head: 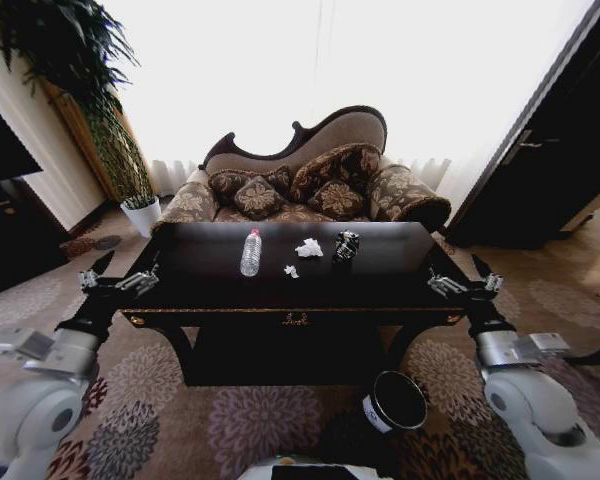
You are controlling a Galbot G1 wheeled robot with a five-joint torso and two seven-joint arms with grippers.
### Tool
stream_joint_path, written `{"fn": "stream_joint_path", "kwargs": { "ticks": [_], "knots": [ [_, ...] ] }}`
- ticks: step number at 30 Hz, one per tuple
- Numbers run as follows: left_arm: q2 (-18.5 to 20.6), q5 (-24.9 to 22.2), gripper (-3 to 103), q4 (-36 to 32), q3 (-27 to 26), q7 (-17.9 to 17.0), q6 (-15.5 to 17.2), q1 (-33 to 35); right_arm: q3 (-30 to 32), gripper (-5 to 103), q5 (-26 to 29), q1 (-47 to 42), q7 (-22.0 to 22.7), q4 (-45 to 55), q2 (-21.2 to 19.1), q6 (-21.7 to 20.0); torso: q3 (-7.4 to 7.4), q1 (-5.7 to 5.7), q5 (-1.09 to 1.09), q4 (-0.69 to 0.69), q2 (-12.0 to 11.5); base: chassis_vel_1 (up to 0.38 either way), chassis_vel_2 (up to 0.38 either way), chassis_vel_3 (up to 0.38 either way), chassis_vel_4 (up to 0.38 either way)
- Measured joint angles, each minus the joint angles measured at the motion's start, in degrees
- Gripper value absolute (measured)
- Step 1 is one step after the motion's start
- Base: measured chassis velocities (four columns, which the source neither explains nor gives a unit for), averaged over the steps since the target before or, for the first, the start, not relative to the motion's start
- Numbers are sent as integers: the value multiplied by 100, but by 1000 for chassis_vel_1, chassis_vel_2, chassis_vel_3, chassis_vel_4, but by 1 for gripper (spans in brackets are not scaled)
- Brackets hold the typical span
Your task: Move to the front of the table and place the trash on the table into the trash bin.
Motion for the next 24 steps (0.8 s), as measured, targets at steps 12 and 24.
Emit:
{"fn": "stream_joint_path", "kwargs": {
  "ticks": [12,24],
  "knots": [
    [1674,-2244,100,472,547,-1080,1401,-1525,-164,100,-150,63,-17,267,127,-162,1,5,0,0,-3,0,0,0,0],
    [2433,-3063,100,910,1291,-1045,1781,-1904,-687,100,-328,288,-30,429,224,-311,2,5,-1,-1,-4,0,0,0,0]
  ]
}}
